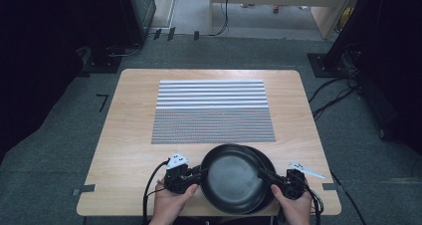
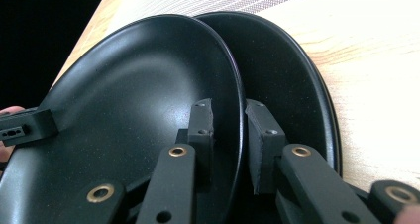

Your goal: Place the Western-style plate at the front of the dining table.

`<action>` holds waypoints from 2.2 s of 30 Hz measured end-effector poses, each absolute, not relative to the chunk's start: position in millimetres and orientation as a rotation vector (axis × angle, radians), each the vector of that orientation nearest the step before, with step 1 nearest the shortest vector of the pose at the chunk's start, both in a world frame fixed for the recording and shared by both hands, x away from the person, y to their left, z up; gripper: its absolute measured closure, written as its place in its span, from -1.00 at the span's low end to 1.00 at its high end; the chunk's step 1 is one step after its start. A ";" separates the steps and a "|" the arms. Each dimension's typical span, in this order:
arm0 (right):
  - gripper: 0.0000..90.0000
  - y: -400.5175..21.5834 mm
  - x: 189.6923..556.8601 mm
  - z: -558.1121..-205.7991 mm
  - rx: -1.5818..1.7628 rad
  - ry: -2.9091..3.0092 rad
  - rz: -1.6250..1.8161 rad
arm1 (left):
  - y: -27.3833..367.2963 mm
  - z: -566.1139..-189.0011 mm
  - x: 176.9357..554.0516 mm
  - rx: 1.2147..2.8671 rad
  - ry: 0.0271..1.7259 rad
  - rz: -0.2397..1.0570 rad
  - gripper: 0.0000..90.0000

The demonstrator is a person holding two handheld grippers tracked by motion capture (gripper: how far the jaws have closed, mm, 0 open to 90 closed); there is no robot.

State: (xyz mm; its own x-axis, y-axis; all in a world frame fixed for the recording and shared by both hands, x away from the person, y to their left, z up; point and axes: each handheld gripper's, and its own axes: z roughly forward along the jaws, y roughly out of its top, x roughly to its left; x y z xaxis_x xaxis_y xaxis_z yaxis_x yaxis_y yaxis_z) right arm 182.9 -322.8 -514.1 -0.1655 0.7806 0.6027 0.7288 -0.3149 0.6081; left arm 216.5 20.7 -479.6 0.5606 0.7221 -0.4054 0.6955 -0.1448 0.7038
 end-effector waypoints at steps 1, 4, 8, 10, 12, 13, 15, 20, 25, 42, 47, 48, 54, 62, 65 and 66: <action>0.69 -323.0 183.0 -514.1 2.002 1.806 1.519 | 20.8 -479.7 216.6 1.866 1.153 0.036 0.58; 0.71 -324.1 183.3 -514.4 2.028 1.799 1.533 | 21.1 -480.0 216.9 1.864 1.150 0.035 0.58; 0.76 -327.6 184.0 -515.8 2.078 1.782 1.574 | 21.4 -480.5 217.1 1.857 1.154 0.028 0.58; 0.80 -330.3 184.4 -517.6 2.121 1.758 1.612 | 22.7 -481.8 217.7 1.840 1.154 0.008 0.58; 0.83 -333.4 184.5 -518.4 2.175 1.735 1.645 | 23.7 -483.2 217.1 1.820 1.148 -0.005 0.59; 0.84 -334.7 184.5 -518.8 2.186 1.729 1.655 | 23.7 -483.6 217.0 1.820 1.144 -0.008 0.60; 0.86 -336.1 183.5 -517.6 2.203 1.712 1.664 | 22.3 -485.1 217.3 1.834 1.140 -0.009 0.60; 0.89 -339.3 184.0 -515.9 2.223 1.676 1.681 | 23.0 -487.6 218.2 1.819 1.151 -0.046 0.61; 0.90 -340.0 184.7 -512.1 2.227 1.656 1.710 | 25.4 -485.7 219.9 1.787 1.178 -0.080 0.67; 0.89 -333.2 201.5 -492.6 2.186 1.731 1.690 | 29.6 -472.3 232.8 1.741 1.234 -0.058 0.72; 0.89 -332.0 213.8 -481.7 2.167 1.738 1.706 | 31.5 -460.7 242.7 1.728 1.232 -0.040 0.72; 0.89 -331.5 217.1 -479.5 2.160 1.739 1.705 | 32.2 -458.5 245.2 1.723 1.232 -0.036 0.72; 0.90 -326.0 240.6 -466.7 2.144 1.753 1.724 | 39.7 -450.3 265.5 1.665 1.259 -0.043 0.74; 0.90 -317.9 277.6 -455.5 2.134 1.776 1.724 | 46.6 -443.2 296.1 1.618 1.295 -0.035 0.76; 0.90 -315.4 292.8 -453.9 2.138 1.781 1.714 | 48.0 -441.2 308.9 1.614 1.307 -0.027 0.76; 0.90 -314.8 298.0 -453.6 2.141 1.782 1.715 | 48.2 -440.9 313.4 1.609 1.313 -0.028 0.76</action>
State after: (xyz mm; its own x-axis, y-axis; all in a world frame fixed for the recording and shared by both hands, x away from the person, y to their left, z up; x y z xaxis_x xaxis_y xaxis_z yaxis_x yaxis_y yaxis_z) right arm 298.0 -314.8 -453.6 -0.1387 0.6425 0.7536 0.7777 -0.4004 0.4846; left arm 313.4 48.2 -440.9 0.4066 0.7152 -0.5685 0.7388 0.1087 0.6651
